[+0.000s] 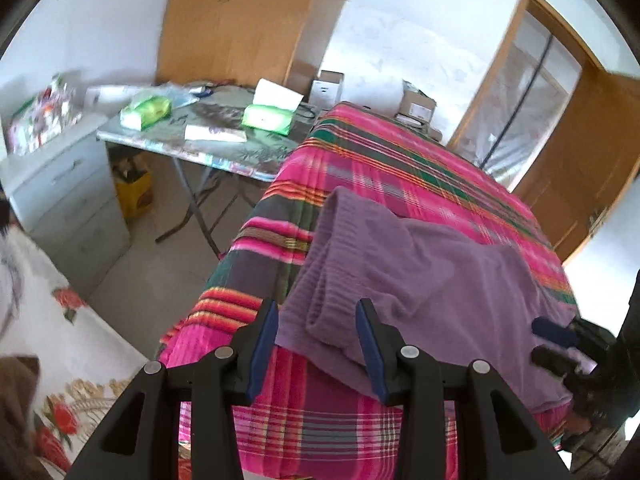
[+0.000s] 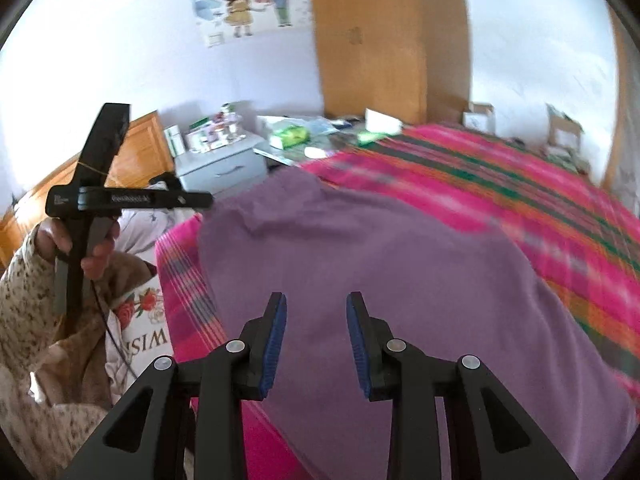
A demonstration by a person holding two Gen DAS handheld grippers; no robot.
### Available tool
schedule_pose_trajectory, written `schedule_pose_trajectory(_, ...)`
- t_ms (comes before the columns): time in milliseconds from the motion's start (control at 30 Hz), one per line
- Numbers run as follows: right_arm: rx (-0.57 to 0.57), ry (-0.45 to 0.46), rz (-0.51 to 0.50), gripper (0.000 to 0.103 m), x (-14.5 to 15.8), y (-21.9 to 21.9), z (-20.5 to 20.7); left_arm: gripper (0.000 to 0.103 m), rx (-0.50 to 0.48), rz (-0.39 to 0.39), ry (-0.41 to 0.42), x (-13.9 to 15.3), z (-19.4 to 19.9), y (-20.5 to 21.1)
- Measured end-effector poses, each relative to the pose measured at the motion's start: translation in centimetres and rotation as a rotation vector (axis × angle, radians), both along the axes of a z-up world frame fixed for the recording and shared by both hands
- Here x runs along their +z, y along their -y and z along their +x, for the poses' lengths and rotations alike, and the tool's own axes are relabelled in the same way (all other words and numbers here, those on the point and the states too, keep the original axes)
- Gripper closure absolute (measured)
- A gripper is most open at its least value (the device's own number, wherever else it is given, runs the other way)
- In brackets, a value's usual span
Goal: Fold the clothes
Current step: 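Grasp the purple pants waistband with both grippers side by side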
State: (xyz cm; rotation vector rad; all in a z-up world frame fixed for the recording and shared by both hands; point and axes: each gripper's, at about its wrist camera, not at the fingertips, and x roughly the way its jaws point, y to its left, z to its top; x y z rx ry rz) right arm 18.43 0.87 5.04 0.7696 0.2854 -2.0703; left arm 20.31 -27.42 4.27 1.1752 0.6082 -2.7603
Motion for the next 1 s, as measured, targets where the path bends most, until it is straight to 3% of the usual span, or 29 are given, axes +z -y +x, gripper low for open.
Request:
schedule_pose_trajectory(267, 0.123, -0.070, 0.100, 0.069, -1.2, 9.1, 1.7, 0.062, 0.044, 0.173, 0.037, -1.0, 0.1, 2.4)
schedule_pose_trajectory(333, 0.134, -0.094, 0.120, 0.062, -1.6, 10.7, 2.1, 0.062, 0.068, 0.219, 0.049, -1.0, 0.0, 3.1)
schedule_pose_trajectory(367, 0.144, -0.108, 0.132, 0.051, -1.8, 11.4, 2.5, 0.062, 0.068, 0.220, 0.049, -0.9, -0.1, 3.2)
schedule_pose_trajectory(400, 0.159, -0.124, 0.144, 0.050, -1.9, 12.1, 2.8, 0.062, 0.068, 0.222, 0.048, -0.8, -0.3, 3.3)
schedule_pose_trajectory(633, 0.179, -0.202, 0.210, 0.050, -2.8, 15.9, 3.9, 0.062, 0.066, 0.231, 0.044, -0.4, -1.2, 4.1)
schedule_pose_trajectory(1000, 0.090, -0.173, 0.299, 0.050, -4.8, 18.8, 2.6, 0.062, 0.007, 0.230, 0.080, -0.5, -5.0, 5.1)
